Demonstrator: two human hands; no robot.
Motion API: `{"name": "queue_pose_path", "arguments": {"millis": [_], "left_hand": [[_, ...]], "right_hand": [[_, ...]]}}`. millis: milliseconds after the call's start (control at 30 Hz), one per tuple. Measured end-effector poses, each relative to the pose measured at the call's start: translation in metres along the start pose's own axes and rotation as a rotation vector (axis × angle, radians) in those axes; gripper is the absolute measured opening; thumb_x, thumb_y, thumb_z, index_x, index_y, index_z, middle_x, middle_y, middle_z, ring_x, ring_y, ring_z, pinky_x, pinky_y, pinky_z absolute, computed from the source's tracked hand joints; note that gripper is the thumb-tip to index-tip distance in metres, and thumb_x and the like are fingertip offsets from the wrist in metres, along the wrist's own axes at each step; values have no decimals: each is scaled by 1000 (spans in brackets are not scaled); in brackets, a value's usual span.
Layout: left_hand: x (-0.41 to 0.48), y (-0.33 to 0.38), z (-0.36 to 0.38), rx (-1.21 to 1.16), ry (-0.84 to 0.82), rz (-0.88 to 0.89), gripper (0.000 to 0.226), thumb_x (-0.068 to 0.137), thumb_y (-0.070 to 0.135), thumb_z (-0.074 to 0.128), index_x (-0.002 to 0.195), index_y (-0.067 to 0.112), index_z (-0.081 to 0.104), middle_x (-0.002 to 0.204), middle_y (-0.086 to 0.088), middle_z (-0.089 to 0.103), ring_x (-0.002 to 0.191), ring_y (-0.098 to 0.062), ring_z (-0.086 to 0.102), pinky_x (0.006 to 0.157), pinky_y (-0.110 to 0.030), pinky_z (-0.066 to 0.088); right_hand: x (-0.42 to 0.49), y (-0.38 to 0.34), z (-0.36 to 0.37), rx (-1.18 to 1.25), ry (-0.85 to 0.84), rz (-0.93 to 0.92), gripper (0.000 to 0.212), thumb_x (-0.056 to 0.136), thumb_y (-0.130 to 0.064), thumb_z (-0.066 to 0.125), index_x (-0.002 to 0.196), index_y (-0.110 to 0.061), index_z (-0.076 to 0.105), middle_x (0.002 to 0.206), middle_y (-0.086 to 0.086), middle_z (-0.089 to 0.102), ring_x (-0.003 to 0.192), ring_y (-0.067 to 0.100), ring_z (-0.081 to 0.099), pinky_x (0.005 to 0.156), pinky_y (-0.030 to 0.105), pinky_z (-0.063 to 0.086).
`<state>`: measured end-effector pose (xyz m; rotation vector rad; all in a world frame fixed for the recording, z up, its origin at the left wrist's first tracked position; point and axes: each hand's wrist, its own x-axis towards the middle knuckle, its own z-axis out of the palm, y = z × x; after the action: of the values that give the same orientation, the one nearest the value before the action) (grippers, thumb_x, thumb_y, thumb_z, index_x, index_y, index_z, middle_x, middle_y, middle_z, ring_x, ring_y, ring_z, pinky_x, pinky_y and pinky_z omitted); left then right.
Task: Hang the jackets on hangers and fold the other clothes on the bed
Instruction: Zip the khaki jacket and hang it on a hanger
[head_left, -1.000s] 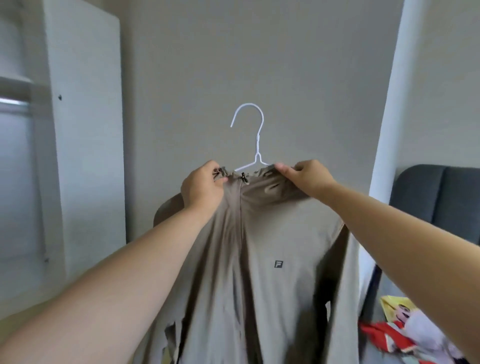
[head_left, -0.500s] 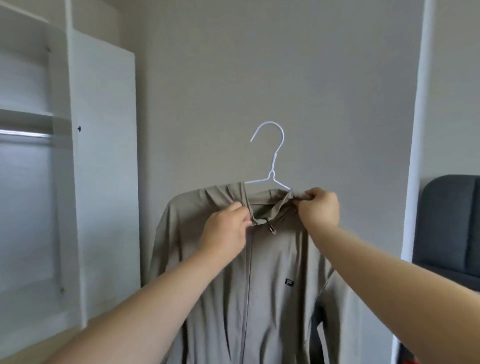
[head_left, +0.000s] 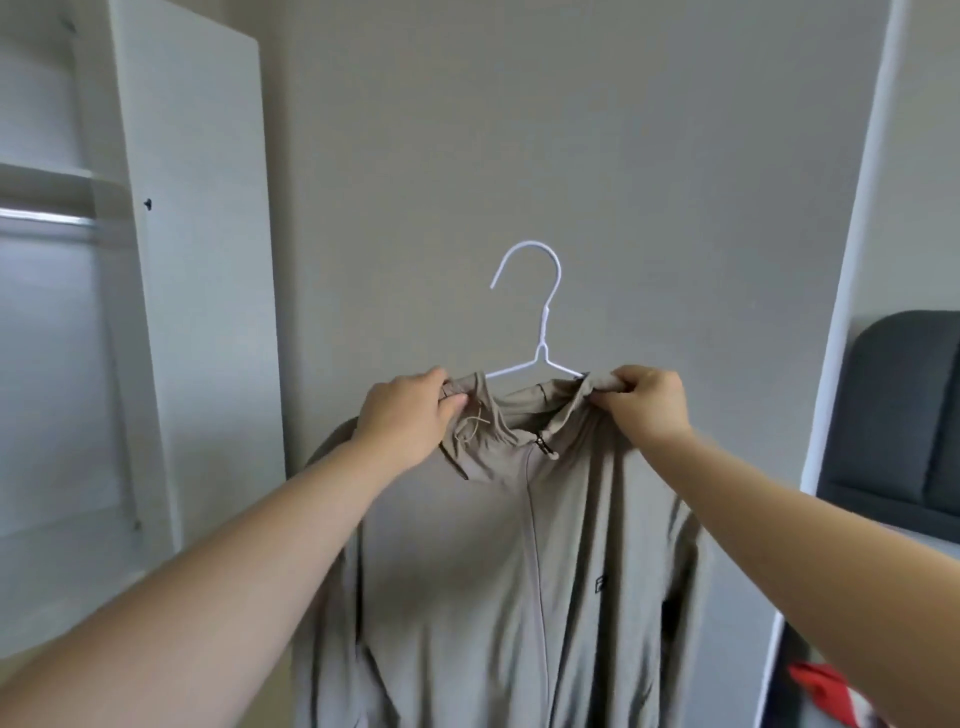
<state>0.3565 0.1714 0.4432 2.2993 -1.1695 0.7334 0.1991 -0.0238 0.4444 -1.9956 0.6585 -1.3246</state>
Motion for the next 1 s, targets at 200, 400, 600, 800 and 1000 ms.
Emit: {"name": "queue_pose_path", "arguments": {"millis": [200,400,600,800,1000], "left_hand": [[12,3,8,-332,-121,-176,46,87,32,66,50,15,46,59,-10,50,66,-22,48,58,-28,30],[12,4,19,-526,-90,-291,56,79,26,76,44,14,33,46,-1,29,47,-16,32,48,-27,20],[10,14,16,-1114,-168,-655,20,74,25,79,75,10,67,76,-9,66,72,-20,63,65,-23,51],[10,-1,21,-1107,-110,-844,35,89,39,51,83,7,63,78,-10,61,55,-22,54,50,-20,39],[5,-9,42,-960,139,-823,29,85,25,55,77,-1,63,87,-24,65,94,-38,65,78,-37,51]], "right_hand": [[-7,0,-11,-279,66,-169,33,74,6,53,96,-12,70,97,8,65,97,29,57,82,33,46],[-55,-30,-5,-554,-419,-607,19,71,-14,50,83,-10,65,82,7,61,89,30,55,78,31,39],[-47,-66,3,-642,-394,-574,35,83,-14,60,57,-19,37,59,-1,45,68,32,52,59,28,23],[-98,-27,6,-861,-819,-564,26,87,-16,53,62,-14,45,91,16,64,87,36,59,64,28,35],[-134,-13,9,-666,-552,-819,17,72,-4,56,73,-18,47,69,7,58,66,30,54,59,30,45]]}}
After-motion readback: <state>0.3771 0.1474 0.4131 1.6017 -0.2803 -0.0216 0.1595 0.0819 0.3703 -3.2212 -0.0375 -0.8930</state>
